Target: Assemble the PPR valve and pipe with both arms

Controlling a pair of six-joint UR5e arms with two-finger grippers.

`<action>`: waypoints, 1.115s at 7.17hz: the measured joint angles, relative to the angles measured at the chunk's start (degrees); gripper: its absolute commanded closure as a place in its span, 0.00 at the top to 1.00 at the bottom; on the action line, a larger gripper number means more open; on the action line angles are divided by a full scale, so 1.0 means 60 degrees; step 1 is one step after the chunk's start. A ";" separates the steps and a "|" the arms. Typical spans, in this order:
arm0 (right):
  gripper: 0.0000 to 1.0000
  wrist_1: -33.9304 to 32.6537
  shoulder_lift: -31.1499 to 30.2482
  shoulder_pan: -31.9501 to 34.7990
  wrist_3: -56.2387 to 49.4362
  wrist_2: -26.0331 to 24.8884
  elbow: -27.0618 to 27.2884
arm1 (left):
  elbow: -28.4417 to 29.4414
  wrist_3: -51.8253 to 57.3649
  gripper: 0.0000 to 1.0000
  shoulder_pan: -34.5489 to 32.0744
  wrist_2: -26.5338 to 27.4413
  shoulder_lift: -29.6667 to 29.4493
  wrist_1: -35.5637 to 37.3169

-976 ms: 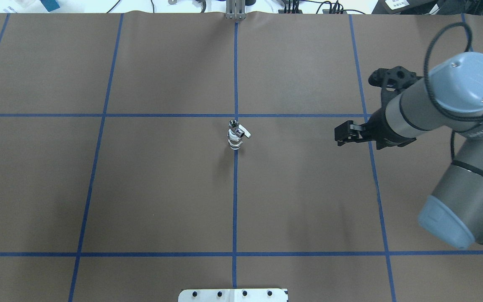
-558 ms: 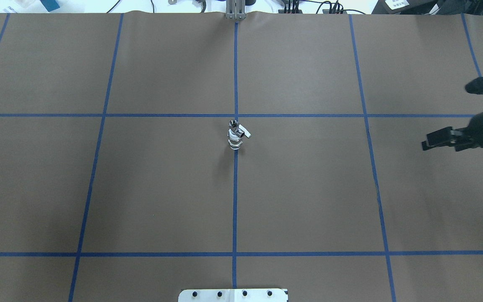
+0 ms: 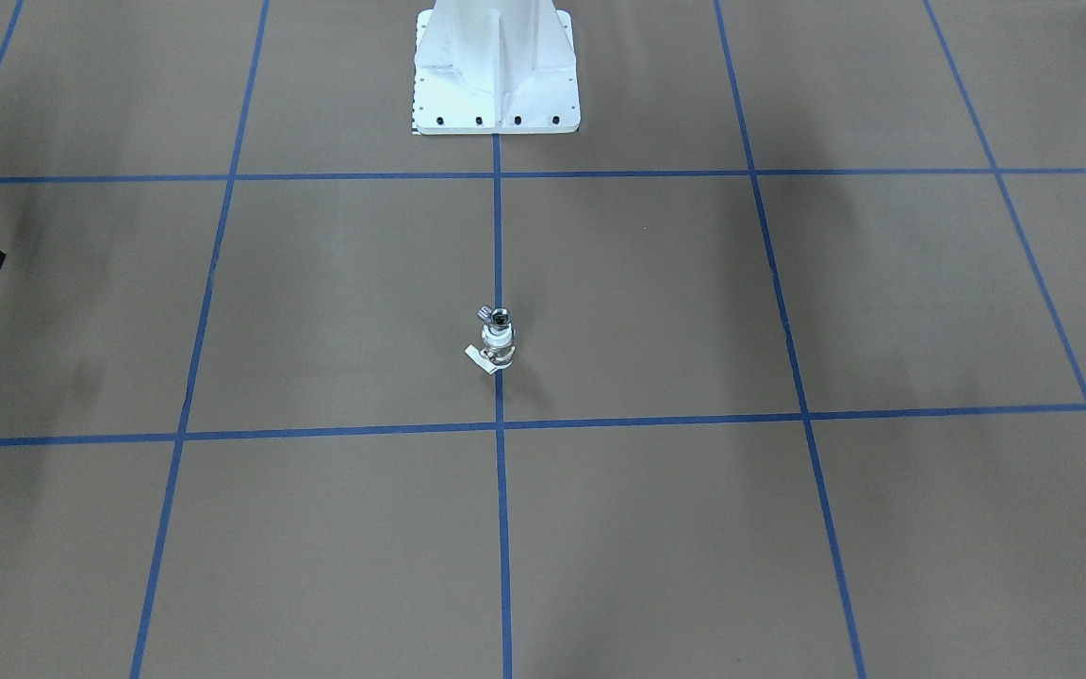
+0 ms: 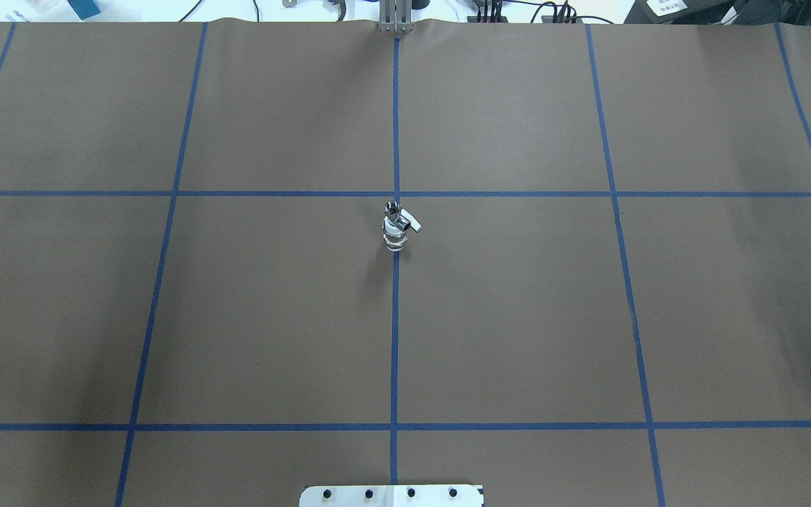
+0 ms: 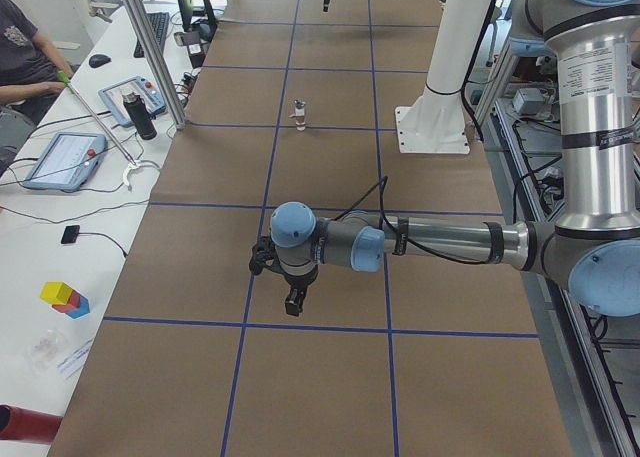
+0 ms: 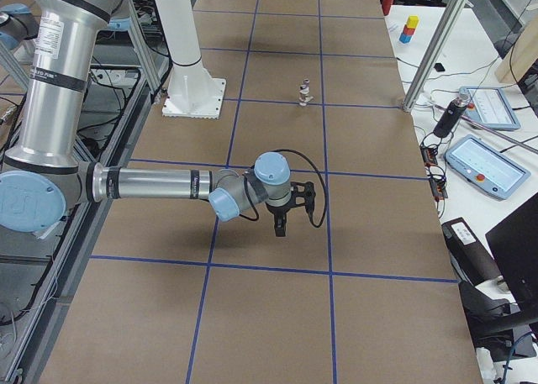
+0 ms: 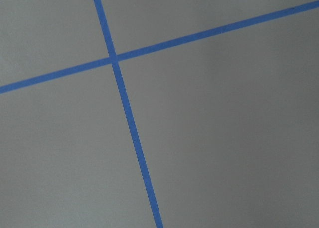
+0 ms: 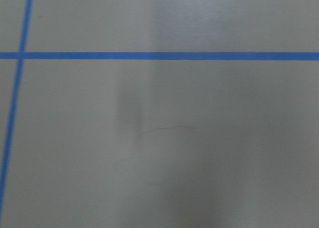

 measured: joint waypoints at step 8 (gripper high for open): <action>0.99 -0.3877 0.1496 0.0652 -0.2570 -0.0087 -0.0061 | 0.0144 -0.1134 1.00 -0.0185 -0.0008 -0.0150 -0.0009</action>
